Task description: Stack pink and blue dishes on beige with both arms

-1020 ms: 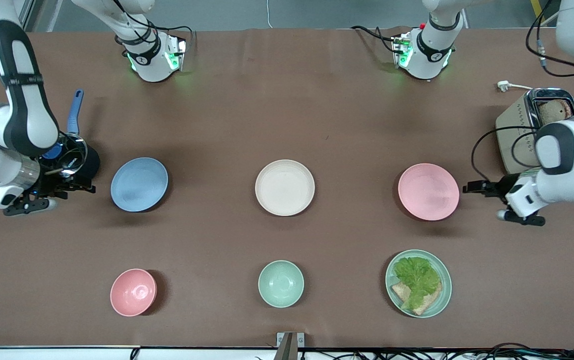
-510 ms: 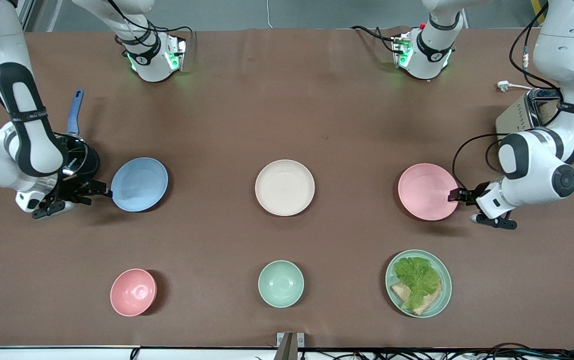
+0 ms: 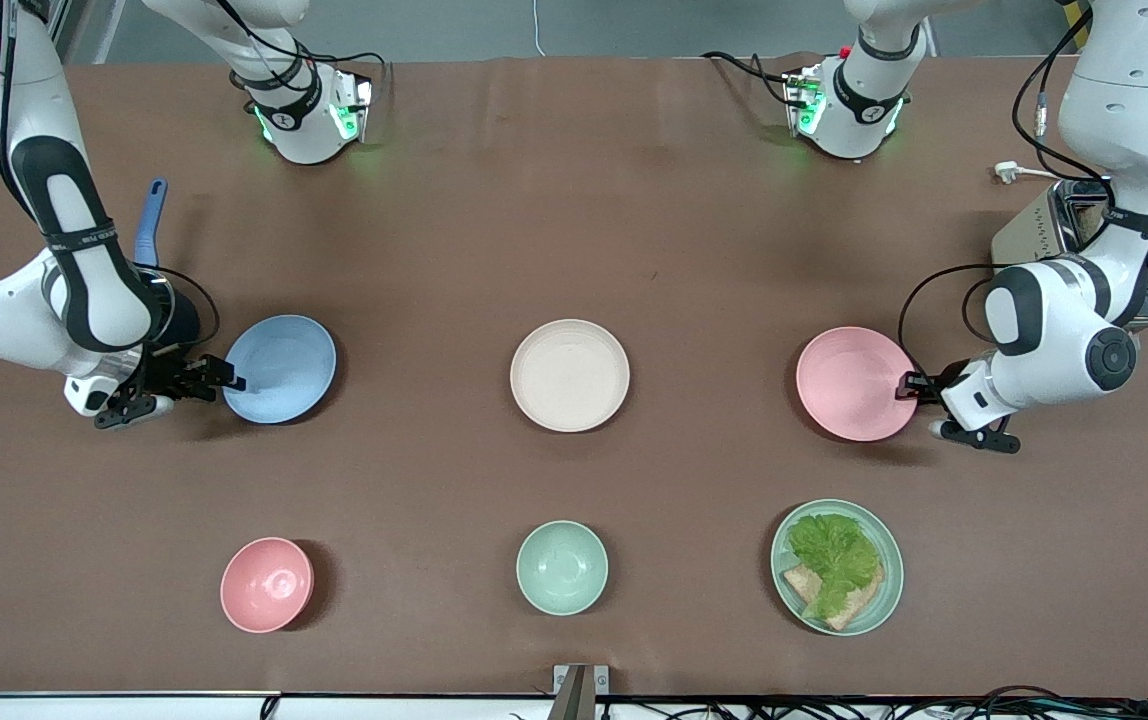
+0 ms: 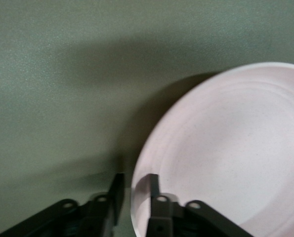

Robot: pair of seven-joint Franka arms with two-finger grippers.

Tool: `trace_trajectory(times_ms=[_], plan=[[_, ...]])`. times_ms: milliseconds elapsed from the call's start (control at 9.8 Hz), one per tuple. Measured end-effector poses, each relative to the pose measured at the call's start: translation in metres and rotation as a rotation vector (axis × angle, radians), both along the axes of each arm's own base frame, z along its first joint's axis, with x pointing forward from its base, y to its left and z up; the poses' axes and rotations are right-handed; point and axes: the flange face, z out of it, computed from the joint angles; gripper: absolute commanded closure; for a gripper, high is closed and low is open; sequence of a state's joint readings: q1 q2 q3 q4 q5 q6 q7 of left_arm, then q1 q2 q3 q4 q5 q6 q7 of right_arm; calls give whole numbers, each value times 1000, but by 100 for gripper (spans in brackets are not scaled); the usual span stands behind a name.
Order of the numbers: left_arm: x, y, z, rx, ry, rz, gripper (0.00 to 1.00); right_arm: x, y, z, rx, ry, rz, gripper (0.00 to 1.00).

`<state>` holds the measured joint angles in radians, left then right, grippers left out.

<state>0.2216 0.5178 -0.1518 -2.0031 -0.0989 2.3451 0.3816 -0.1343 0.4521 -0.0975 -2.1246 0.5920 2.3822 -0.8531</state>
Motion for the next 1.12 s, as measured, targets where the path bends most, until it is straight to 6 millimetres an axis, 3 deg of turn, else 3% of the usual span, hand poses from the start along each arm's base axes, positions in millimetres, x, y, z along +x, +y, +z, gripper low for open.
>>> trace_trajectory(times_ms=[204,306,510,612,816,918,1122], plan=[[3,-3,8,-3,-11,-15,100,-1,2,-1,5,1,-5,89],[7,-7,20,-9,-12,-27,100,-2,2,-2,9,3,-12,99],[18,-37,59,-78,-9,-13,100,-4,3,-5,23,9,-26,100],[21,-65,85,-113,13,16,100,-3,4,-3,30,8,-26,100],[17,-151,138,-127,49,117,100,3,6,8,66,29,-42,100],[7,-206,151,-129,65,153,100,10,2,26,103,52,-59,100],[-20,-298,151,-119,78,179,100,27,-22,87,160,103,-94,100]])
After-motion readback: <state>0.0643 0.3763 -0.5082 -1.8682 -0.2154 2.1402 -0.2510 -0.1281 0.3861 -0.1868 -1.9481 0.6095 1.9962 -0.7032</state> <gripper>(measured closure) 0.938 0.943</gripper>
